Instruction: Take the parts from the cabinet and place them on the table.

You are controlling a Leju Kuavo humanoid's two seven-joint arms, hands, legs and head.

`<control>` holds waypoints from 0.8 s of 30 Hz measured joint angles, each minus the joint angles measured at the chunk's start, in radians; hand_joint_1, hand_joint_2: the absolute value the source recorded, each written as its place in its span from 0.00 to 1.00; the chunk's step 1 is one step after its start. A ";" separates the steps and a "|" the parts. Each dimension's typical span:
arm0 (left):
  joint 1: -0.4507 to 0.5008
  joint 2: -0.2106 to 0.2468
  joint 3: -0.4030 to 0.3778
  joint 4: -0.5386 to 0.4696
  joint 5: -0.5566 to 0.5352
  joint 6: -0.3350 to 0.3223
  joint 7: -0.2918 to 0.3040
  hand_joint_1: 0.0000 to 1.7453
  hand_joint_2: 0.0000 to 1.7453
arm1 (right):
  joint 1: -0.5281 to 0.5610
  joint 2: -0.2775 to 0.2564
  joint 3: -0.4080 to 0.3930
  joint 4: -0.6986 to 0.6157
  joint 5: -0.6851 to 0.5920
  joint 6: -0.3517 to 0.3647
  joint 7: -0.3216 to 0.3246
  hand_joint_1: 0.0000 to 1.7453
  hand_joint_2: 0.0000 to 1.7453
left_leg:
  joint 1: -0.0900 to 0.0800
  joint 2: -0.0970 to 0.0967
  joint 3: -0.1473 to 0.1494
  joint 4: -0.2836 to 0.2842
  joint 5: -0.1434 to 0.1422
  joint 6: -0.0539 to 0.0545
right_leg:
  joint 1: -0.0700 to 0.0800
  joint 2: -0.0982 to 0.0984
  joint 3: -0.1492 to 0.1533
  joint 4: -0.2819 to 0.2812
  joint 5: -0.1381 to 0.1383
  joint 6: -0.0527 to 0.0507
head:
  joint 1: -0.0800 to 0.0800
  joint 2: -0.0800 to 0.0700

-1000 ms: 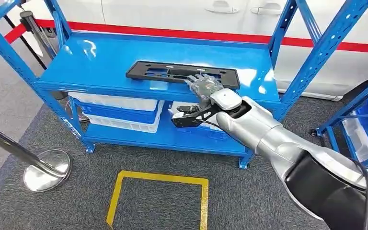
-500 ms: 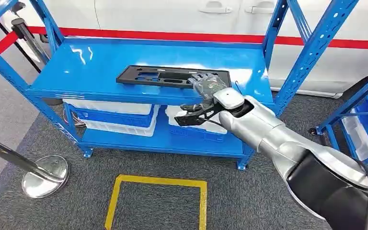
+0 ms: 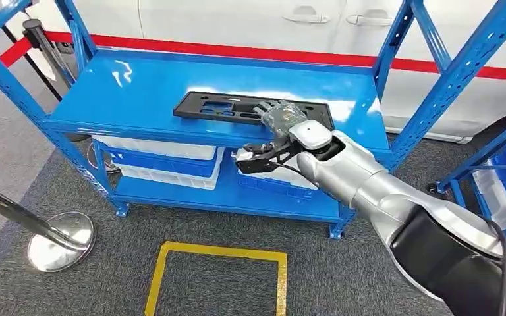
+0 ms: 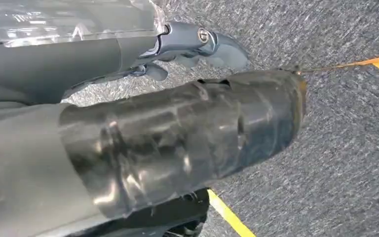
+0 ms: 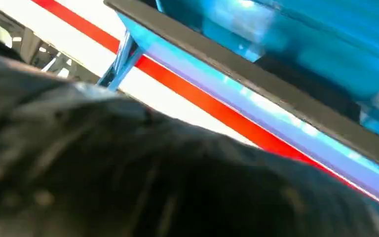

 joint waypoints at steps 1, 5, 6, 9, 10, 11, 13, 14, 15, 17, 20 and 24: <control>0.002 -0.001 0.000 0.000 0.000 0.001 0.000 0.00 0.00 | -0.001 0.000 0.000 0.001 0.000 0.000 0.000 0.00 0.00 | 0.001 0.000 0.000 0.002 -0.005 -0.003 | 0.003 0.000 0.020 -0.045 -0.001 -0.006 | 0.000 0.000; -0.003 -0.002 0.000 0.000 0.000 0.002 0.002 0.00 0.00 | -0.002 0.003 0.000 0.005 -0.010 -0.002 -0.001 0.00 0.00 | 0.000 0.001 -0.007 0.002 -0.003 -0.020 | 0.016 0.002 0.027 -0.067 -0.007 -0.013 | 0.000 0.000; -0.001 -0.001 0.000 0.000 0.000 0.002 0.003 0.00 0.00 | -0.003 0.002 0.000 0.006 -0.010 -0.002 -0.001 0.00 0.00 | -0.004 0.001 -0.007 0.002 -0.010 -0.026 | 0.000 0.002 0.038 -0.082 -0.003 -0.019 | 0.000 0.000; 0.001 0.000 0.000 0.000 0.000 0.003 0.005 0.00 0.00 | -0.005 0.003 0.000 0.007 -0.010 -0.003 -0.002 0.00 0.00 | 0.004 0.004 -0.063 0.127 -0.073 -0.041 | -0.001 0.001 0.053 -0.090 -0.005 -0.032 | 0.000 0.000; -0.001 0.000 0.000 0.000 0.000 0.003 0.006 0.00 0.00 | -0.003 0.004 0.000 0.008 -0.010 -0.003 -0.002 0.00 0.00 | 0.007 0.004 -0.107 0.206 -0.107 -0.045 | 0.000 0.000 0.054 -0.089 -0.007 -0.034 | 0.000 0.000; -0.001 0.000 0.000 0.000 0.000 0.003 0.006 0.00 0.00 | 0.000 0.004 0.000 0.009 -0.010 -0.003 -0.002 0.00 0.00 | 0.008 0.004 -0.148 0.276 -0.129 -0.049 | 0.000 0.000 0.054 -0.089 -0.009 -0.034 | 0.000 0.000; 0.001 0.000 0.000 0.000 0.001 0.003 0.008 0.00 0.00 | 0.003 0.004 0.001 0.011 -0.010 -0.003 -0.003 0.00 0.00 | 0.011 0.004 -0.174 0.298 -0.101 -0.053 | 0.000 0.001 0.058 -0.088 -0.013 -0.032 | -0.001 0.000; 0.002 0.000 0.000 0.000 0.001 0.003 0.010 0.00 0.00 | 0.003 0.004 0.001 0.012 -0.010 -0.003 -0.003 0.00 0.00 | 0.012 0.004 -0.146 0.228 -0.050 -0.052 | -0.001 0.002 0.063 -0.087 -0.017 -0.029 | 0.000 0.000; 0.002 0.000 0.000 0.000 0.001 0.003 0.010 0.00 0.00 | 0.003 0.004 0.002 0.012 -0.010 -0.004 -0.003 0.00 0.00 | 0.012 0.005 -0.102 0.137 0.003 -0.049 | -0.001 0.003 0.069 -0.086 -0.022 -0.026 | 0.000 0.000; 0.001 0.001 0.000 0.000 0.001 0.003 0.011 0.00 0.00 | 0.000 0.004 0.002 0.013 -0.010 -0.004 -0.003 0.00 0.00 | 0.010 0.006 -0.036 0.010 0.029 -0.041 | 0.001 0.002 0.078 -0.088 -0.031 -0.018 | 0.000 0.000; -0.002 0.000 0.000 0.000 0.001 0.003 0.012 0.00 0.00 | -0.001 0.004 0.002 0.014 -0.010 -0.005 -0.003 0.00 0.00 | 0.001 0.002 -0.031 -0.004 0.026 -0.032 | 0.002 0.002 0.075 -0.090 -0.031 -0.006 | 0.000 0.000; 0.001 0.000 0.000 0.000 0.001 0.003 0.013 0.00 0.00 | -0.005 0.003 0.002 0.014 -0.010 -0.006 -0.003 0.00 0.00 | 0.009 0.005 -0.011 -0.025 0.028 -0.007 | 0.001 0.002 0.042 -0.006 -0.086 0.009 | 0.000 0.000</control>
